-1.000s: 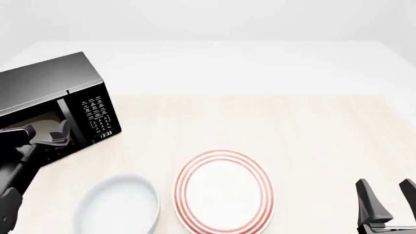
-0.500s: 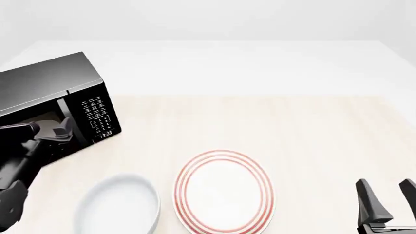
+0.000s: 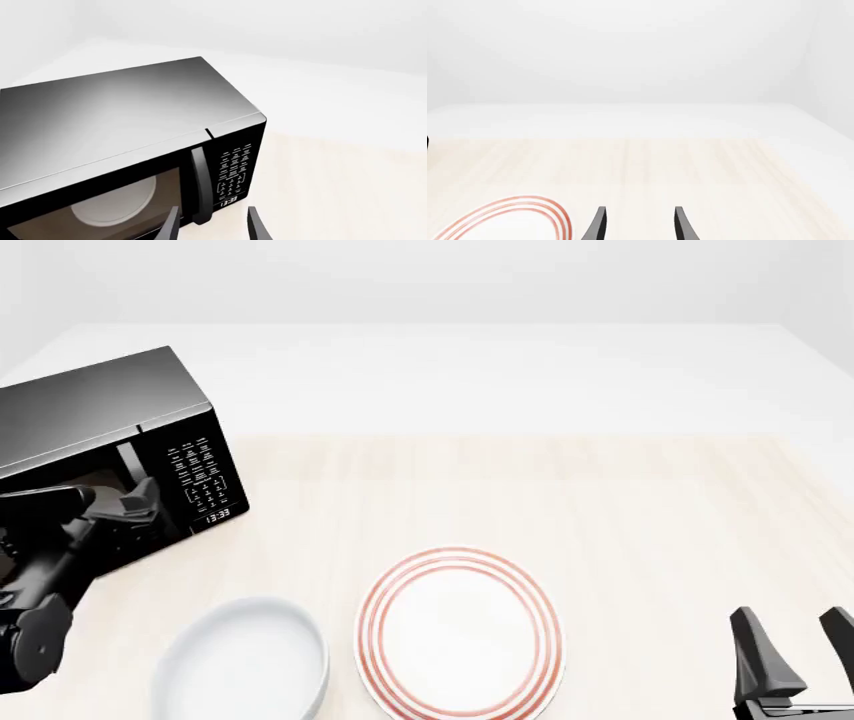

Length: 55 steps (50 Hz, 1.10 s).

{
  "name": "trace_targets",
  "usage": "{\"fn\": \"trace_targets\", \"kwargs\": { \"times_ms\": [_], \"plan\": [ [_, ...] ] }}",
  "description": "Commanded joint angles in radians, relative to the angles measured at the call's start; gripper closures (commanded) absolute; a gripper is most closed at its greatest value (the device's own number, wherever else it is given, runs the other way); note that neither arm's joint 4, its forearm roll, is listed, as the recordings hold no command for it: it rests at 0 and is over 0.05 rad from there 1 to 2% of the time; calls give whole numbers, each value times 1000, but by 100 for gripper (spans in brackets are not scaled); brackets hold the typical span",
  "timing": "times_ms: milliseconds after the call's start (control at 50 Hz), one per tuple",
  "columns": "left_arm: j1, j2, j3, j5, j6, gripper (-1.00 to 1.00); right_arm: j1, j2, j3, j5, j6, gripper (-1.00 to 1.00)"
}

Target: Open the microwave.

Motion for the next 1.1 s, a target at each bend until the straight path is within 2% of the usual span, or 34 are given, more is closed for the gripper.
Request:
{"fn": "trace_targets", "kwargs": {
  "times_ms": [20,1100],
  "plan": [
    [4,125,-60,-24,-8,-100,0,0,0,0,0,-100],
    [-6,271,-97,-94,-41,-100,0,0,0,0,0,-100]
  ]
}}
